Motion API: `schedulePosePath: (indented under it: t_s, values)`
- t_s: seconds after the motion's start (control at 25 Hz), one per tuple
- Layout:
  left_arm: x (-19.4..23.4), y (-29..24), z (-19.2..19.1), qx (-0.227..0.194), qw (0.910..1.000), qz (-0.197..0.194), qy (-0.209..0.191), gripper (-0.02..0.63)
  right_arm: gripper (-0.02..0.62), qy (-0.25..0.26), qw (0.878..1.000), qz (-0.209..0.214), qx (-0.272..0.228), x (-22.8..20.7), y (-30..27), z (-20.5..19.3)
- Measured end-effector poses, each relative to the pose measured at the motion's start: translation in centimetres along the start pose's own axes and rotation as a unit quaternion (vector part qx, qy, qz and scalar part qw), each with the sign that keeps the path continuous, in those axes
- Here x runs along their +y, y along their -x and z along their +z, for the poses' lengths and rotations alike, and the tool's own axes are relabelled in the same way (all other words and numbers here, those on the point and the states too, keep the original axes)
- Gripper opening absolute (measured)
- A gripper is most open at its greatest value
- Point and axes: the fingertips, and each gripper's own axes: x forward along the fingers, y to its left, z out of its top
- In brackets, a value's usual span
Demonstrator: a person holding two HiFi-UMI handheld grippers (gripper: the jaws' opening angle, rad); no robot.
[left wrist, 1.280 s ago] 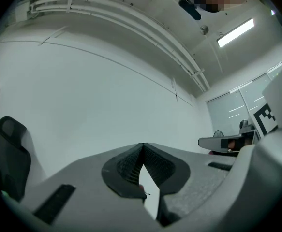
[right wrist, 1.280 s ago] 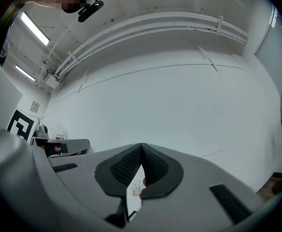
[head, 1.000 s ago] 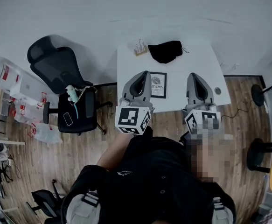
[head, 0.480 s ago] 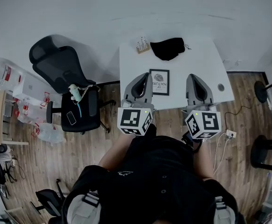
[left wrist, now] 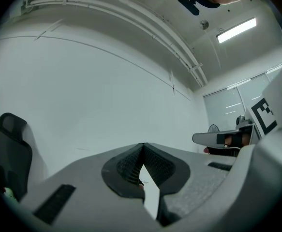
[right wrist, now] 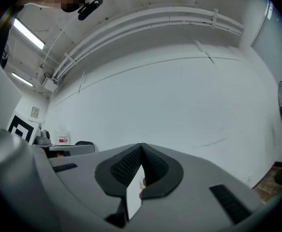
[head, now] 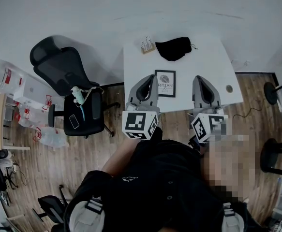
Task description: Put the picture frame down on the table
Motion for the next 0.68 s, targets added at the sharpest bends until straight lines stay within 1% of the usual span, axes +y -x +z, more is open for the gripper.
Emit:
schedulePosePath:
  t_s: [0.68]
  values:
    - [-0.13,-0.29,-0.04,-0.001,1.0000,0.006,0.000,0.006,-0.002,-0.001,1.000,-0.003,0.001,-0.68,0.06,-0.09]
